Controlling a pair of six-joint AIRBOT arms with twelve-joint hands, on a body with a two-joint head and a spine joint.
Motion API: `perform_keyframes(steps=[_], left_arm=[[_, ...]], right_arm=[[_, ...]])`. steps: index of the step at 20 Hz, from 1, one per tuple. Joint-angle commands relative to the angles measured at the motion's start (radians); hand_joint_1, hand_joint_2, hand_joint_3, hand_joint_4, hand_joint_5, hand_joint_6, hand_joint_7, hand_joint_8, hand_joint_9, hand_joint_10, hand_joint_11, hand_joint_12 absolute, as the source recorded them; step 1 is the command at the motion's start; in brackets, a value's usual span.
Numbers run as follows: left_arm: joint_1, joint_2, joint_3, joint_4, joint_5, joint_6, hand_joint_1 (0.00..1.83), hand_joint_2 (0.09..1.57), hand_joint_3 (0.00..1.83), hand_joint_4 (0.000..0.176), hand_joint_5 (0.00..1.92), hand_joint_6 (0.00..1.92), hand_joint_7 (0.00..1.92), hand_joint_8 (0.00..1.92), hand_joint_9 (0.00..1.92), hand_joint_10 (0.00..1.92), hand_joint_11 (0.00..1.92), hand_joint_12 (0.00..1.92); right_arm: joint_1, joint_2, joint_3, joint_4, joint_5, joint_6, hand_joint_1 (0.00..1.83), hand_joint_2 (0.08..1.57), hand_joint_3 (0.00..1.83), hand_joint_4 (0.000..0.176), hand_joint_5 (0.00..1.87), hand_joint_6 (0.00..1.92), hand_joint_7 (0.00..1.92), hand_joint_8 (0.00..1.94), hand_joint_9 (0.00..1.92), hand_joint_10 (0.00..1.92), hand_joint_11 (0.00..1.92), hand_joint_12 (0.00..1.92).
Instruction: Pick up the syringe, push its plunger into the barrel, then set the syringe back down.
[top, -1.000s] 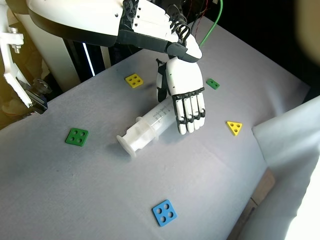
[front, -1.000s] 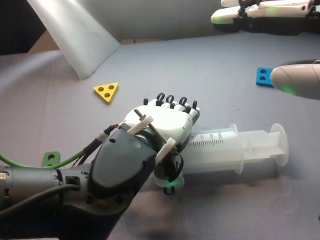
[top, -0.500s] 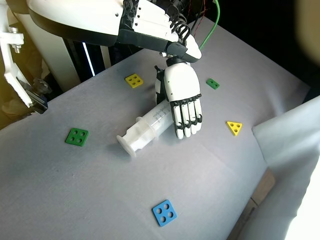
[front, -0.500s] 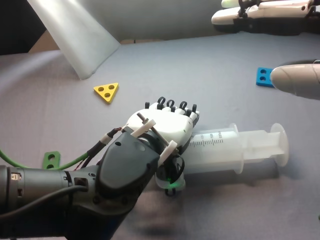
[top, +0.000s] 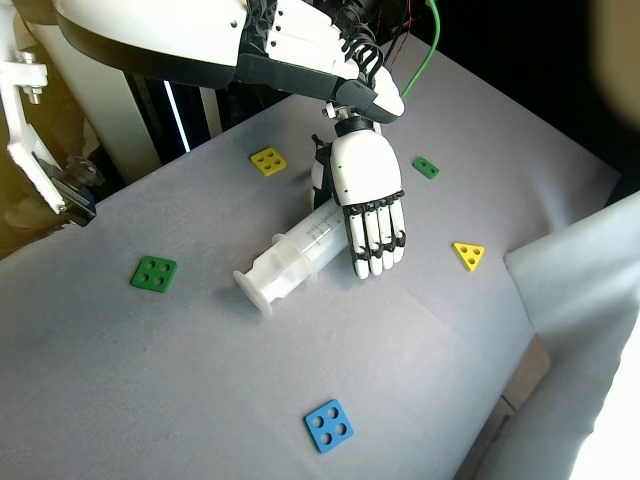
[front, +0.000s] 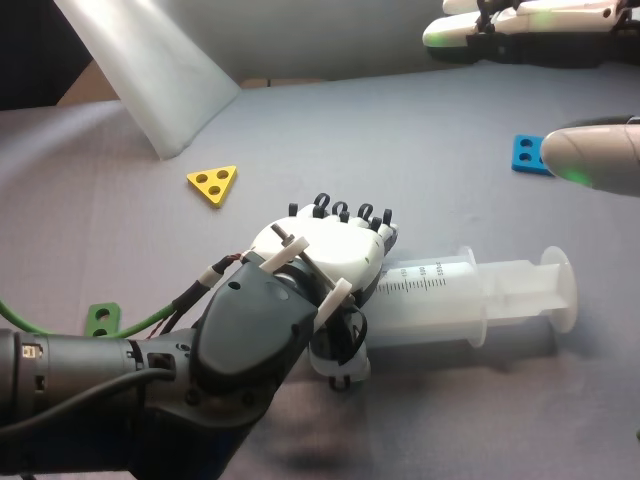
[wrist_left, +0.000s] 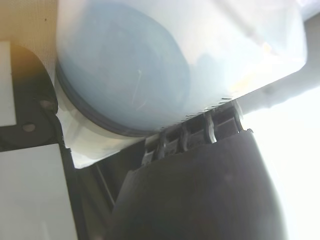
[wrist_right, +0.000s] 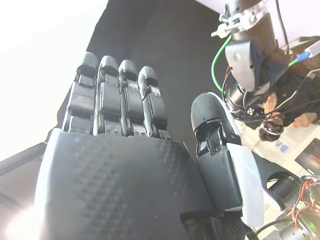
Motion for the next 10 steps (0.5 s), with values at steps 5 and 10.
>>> perform_keyframes(steps=[5, 10], left_arm=[[0.0, -0.006, 0.007, 0.033, -0.046, 0.009, 1.16, 1.15, 0.0, 0.0, 0.7, 0.01, 0.8, 0.0, 0.8, 0.01, 0.59, 0.52], [0.0, -0.004, 0.01, 0.026, -0.049, 0.008, 1.37, 1.14, 0.0, 0.0, 0.84, 0.93, 0.95, 1.07, 0.91, 1.28, 0.83, 0.9]], right_arm=[[0.016, 0.001, -0.004, 0.035, 0.017, -0.002, 0.0, 1.57, 0.11, 0.0, 0.21, 0.01, 0.19, 0.01, 0.13, 0.01, 0.0, 0.29], [0.016, 0.001, -0.004, 0.035, 0.016, -0.001, 0.0, 1.57, 0.12, 0.0, 0.23, 0.0, 0.2, 0.0, 0.14, 0.0, 0.0, 0.3]])
